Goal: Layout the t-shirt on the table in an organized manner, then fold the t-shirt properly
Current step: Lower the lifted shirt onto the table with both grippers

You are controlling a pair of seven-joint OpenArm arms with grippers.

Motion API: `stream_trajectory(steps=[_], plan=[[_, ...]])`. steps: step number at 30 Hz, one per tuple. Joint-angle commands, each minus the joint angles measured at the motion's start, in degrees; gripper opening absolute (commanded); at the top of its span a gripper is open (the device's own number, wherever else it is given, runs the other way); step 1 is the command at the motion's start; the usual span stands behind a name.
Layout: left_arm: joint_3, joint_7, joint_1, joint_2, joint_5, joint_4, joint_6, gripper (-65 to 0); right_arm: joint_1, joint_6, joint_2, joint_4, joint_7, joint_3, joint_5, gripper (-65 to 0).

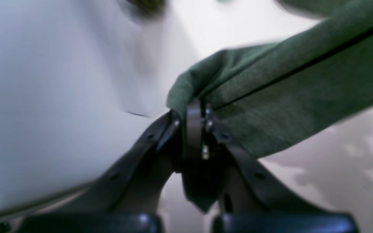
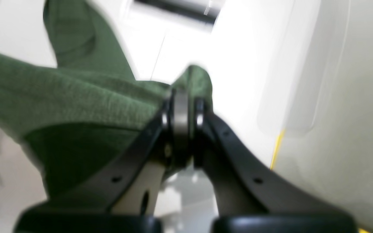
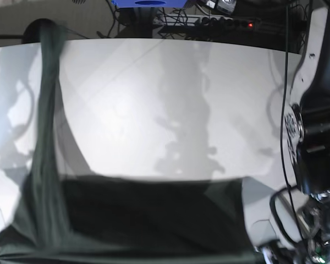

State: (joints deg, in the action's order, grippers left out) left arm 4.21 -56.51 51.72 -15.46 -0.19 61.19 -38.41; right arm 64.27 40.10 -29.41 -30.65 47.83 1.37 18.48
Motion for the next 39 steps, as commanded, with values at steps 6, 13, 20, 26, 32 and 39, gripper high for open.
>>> stream_trajectory(steps=[6, 13, 20, 26, 32, 39], plan=[[0.23, -5.07, -7.99, -1.02, 1.28, 14.11, 0.30, -65.0, -6.20, -0.10, -2.28, -4.03, 2.67, 0.17, -0.41, -64.8], [1.02, -4.63, -29.88, -2.07, 0.93, 22.90, 0.30, -65.0, -28.45, -0.10, 0.79, -23.81, 8.21, 6.06, -0.50, -64.8], [7.35, 2.14, -46.05, -1.72, 1.02, 25.19, 0.30, -65.0, -42.86, -0.10, 5.98, -29.70, 8.03, 11.16, -0.59, -64.8], [10.08, 5.65, -53.53, -1.72, 1.02, 25.98, 0.30, -65.0, -46.29, -0.10, 8.09, -29.87, 6.19, 11.16, -0.41, -64.8], [10.17, 5.83, -54.58, -1.55, 0.93, 27.38, 0.30, -65.0, -44.71, -0.10, 8.35, -34.18, 7.86, 11.07, -0.77, -64.8], [13.86, 5.57, -50.80, 0.30, 1.46, 29.58, 0.30, -65.0, -37.24, -0.10, 8.71, -34.80, 7.24, 10.55, -0.85, -64.8]])
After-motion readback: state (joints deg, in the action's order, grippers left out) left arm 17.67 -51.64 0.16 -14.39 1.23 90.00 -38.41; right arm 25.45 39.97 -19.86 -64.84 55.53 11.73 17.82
